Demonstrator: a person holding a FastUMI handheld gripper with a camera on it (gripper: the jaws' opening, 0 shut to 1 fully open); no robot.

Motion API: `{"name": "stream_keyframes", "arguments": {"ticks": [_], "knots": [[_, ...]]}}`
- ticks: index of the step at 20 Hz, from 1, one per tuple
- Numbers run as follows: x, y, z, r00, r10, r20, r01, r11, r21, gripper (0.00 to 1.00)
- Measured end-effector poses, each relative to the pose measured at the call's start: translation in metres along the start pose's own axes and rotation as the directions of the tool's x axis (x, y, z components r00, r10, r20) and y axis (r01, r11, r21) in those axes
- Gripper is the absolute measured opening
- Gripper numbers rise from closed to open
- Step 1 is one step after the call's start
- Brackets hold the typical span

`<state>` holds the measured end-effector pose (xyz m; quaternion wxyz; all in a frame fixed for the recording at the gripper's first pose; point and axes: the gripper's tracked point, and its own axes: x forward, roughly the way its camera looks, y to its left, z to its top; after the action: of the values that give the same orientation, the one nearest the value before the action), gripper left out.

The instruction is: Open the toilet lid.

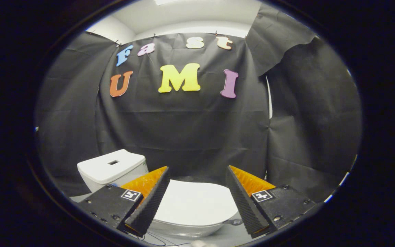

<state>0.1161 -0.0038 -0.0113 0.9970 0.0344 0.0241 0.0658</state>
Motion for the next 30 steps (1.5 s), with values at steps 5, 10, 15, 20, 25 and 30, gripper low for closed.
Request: {"name": "stream_keyframes", "arguments": {"ticks": [5,10,15,20,25,30], "knots": [[0.04,-0.049,-0.032,0.997,-0.013,-0.081,0.02,0.996,0.091,1.0],[0.051,-0.103,-0.079,0.984,-0.041,-0.172,0.077,0.975,0.209,1.0],[0.049,-0.146,-0.138,0.955,-0.027,-0.294,0.145,0.91,0.388,1.0],[0.045,-0.168,-0.185,0.932,0.033,-0.36,0.199,0.786,0.586,1.0],[0.043,-0.18,-0.226,0.912,0.077,-0.403,0.245,0.687,0.685,0.99],[0.043,-0.176,-0.257,0.893,0.133,-0.431,0.261,0.626,0.735,0.98]]}}
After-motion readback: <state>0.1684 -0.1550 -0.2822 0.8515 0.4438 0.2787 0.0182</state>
